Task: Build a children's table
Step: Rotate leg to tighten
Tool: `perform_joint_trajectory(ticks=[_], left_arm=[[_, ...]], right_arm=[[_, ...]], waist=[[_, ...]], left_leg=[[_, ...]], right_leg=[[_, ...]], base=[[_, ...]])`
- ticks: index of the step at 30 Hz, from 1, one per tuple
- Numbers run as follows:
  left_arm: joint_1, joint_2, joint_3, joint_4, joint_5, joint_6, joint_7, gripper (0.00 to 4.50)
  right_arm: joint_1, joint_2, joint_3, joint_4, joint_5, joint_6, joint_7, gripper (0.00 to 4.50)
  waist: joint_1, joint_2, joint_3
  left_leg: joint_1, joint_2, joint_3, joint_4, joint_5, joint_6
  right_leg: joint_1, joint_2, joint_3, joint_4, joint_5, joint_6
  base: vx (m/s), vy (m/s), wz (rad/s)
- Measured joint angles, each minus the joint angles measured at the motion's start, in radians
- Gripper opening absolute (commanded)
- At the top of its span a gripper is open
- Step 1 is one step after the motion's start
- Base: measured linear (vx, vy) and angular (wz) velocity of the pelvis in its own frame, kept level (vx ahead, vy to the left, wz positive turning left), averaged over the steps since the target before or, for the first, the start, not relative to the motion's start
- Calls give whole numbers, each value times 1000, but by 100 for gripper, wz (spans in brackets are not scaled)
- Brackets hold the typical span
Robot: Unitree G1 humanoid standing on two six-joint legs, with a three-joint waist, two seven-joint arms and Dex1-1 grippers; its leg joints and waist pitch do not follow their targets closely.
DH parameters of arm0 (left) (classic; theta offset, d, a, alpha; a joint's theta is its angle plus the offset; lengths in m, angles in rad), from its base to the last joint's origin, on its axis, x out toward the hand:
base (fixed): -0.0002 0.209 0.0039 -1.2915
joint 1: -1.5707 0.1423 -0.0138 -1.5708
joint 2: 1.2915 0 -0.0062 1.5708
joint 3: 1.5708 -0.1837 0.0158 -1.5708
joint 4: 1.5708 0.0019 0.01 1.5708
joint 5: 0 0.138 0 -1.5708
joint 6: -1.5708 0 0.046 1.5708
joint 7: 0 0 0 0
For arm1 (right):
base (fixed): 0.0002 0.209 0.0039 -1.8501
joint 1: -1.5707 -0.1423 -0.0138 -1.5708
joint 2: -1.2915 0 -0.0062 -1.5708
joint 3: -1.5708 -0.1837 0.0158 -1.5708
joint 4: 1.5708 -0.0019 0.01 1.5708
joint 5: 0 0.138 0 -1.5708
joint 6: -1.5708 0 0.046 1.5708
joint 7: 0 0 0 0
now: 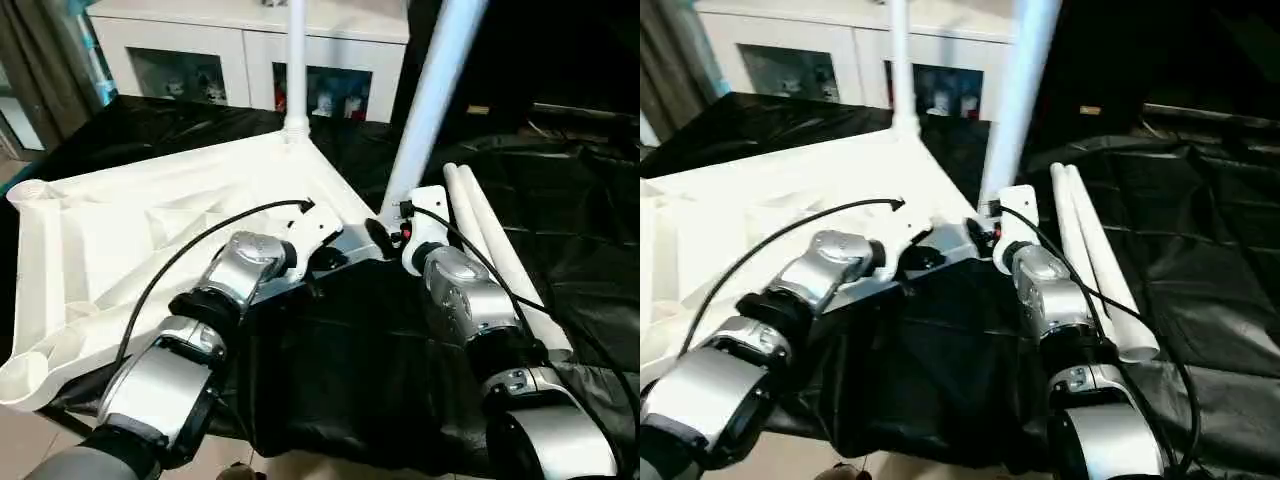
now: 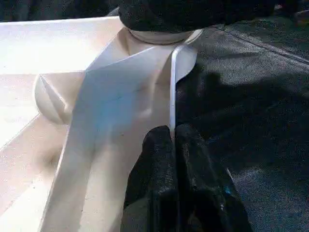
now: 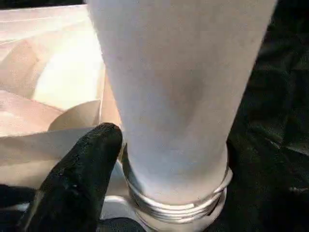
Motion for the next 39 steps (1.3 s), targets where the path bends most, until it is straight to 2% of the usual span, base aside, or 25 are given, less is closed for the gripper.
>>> perform_joint_trajectory(ticks=[4, 6, 9, 12, 14, 19, 26, 27, 31, 32, 39], left_arm=[[33, 48, 0, -34, -17, -49, -113, 0], [59, 78, 0, -75, -31, -56, -194, 0], [75, 90, -4, -100, -38, -62, -255, 0], [112, 129, -15, -146, -48, -101, -354, 0], [127, 150, -17, -159, -57, -119, -402, 0], [157, 186, -22, -208, -76, -120, -493, 0], [169, 201, -22, -224, -86, -119, -531, 0], [169, 201, -22, -224, -86, -119, -531, 0], [170, 199, -22, -224, -86, -119, -537, 0], [170, 199, -22, -224, -86, -118, -537, 0], [171, 202, -21, -222, -83, -109, -510, 0]], right_arm=[[47, -62, 57, -68, -4, -9, 148, 363], [72, -97, 89, -90, -4, -11, 232, 363], [79, -115, 96, -98, -7, -12, 279, 363], [128, -193, 137, -190, 8, 0, 432, 363], [150, -220, 139, -231, 21, 12, 496, 363], [165, -274, 170, -315, 61, 35, 625, 363], [198, -294, 172, -353, 84, 47, 695, 349], [198, -293, 172, -356, 84, 49, 695, 321], [198, -291, 173, -360, 84, 52, 693, 307], [198, -290, 173, -361, 84, 54, 693, 285], [201, -253, 159, -344, 83, 63, 639, 270]], waist=[[-1, 0, 0], [5, 1, 0], [11, 7, 2], [20, 8, 2], [24, 8, 2], [33, 9, 2], [32, 9, 2], [33, 9, 2], [33, 9, 2], [32, 9, 2], [28, 8, 2]], left_leg=[[0, 1, 0, -3, 0, 0], [0, 1, 0, -4, 0, 0], [-1, 0, 1, -4, 0, 0], [-2, 0, 1, -4, 0, 1], [-1, 0, 1, -4, 0, 1], [-1, 0, 1, -3, 1, 2], [-1, 0, 1, -3, 1, 2], [-1, 0, 1, -3, 1, 2], [-2, 0, 1, -3, 1, 2], [-2, 0, 1, -3, 1, 2], [-1, 0, 1, -3, 1, 2]], right_leg=[[-2, 1, 0, -1, 0, 0], [-2, 1, -1, -1, -1, -1], [-3, 0, 0, -1, -1, -1], [-2, 0, 0, -2, -1, -1], [-2, 0, 0, -2, -1, -1], [-2, 0, 0, -1, -1, -1], [-3, 0, 0, -1, -1, -1], [-3, 0, 0, -1, -1, -1], [-3, 0, 0, -1, -1, -1], [-3, 0, 0, -1, -1, -1], [-3, 0, 0, -1, -1, -1]], base=[[0, 0, 0], [0, 0, 0], [0, 0, 0], [0, 0, 0], [0, 0, 0], [0, 0, 0], [0, 0, 0], [0, 0, 0], [0, 0, 0], [0, 0, 0], [0, 0, 0]])
